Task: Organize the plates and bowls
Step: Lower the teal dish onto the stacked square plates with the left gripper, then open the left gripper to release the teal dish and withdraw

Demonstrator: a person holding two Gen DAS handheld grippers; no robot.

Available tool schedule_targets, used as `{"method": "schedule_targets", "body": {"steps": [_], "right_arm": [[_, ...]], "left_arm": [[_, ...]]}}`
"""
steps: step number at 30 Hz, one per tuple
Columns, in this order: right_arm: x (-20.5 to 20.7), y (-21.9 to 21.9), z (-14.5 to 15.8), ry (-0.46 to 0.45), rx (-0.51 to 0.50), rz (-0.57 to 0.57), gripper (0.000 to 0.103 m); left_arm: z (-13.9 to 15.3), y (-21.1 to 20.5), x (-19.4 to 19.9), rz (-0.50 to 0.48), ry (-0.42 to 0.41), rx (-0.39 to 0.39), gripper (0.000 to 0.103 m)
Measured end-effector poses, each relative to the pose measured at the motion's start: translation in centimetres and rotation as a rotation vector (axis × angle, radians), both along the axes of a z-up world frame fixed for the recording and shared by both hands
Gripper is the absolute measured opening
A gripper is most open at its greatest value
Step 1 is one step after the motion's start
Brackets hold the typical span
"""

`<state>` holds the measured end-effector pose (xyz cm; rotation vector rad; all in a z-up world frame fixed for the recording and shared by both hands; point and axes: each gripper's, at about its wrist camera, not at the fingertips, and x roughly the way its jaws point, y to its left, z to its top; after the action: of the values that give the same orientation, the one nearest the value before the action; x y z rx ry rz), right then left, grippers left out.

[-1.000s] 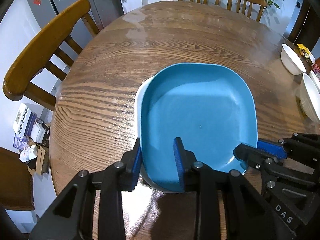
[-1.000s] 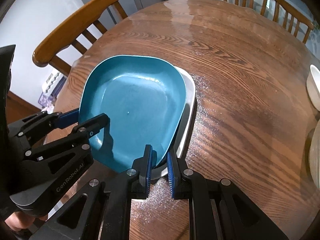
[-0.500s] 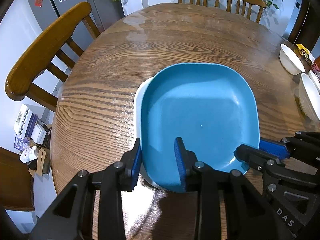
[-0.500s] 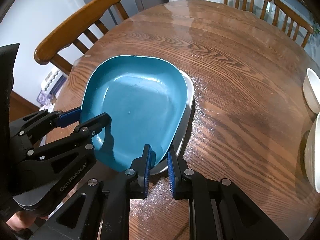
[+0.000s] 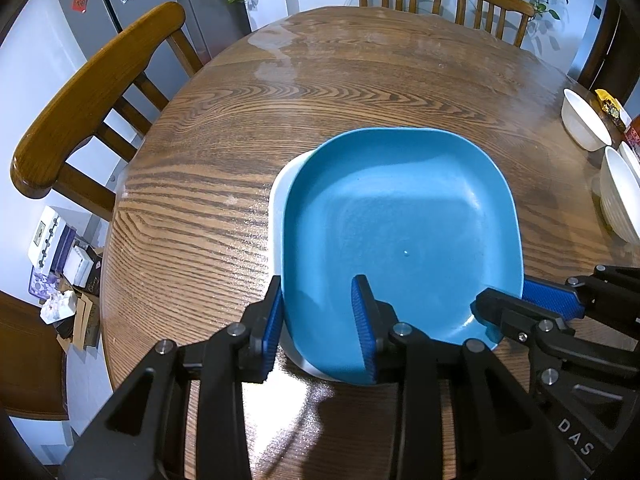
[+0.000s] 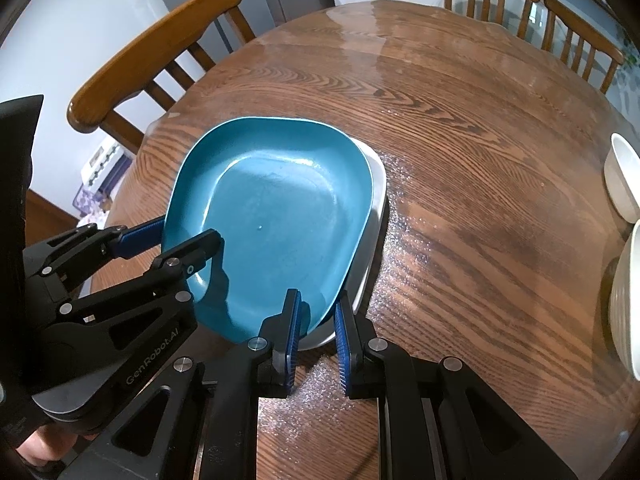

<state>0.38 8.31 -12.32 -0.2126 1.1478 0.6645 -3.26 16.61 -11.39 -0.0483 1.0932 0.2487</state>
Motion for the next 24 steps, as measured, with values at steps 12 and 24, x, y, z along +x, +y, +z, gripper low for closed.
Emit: {"method": "schedule_targets", "body": {"steps": [12, 24], "right_arm": [[0.11, -0.21, -0.03, 0.001, 0.003, -0.012, 0.016], [0.24, -0.59, 0.20, -0.006, 0.012, -0.031, 0.023]], "left_arm": [[-0.13, 0.13, 0.11, 0.004, 0.005, -0.003, 0.033], [-0.46, -0.05, 0.26, 0.004, 0.012, -0.006, 0.033]]}}
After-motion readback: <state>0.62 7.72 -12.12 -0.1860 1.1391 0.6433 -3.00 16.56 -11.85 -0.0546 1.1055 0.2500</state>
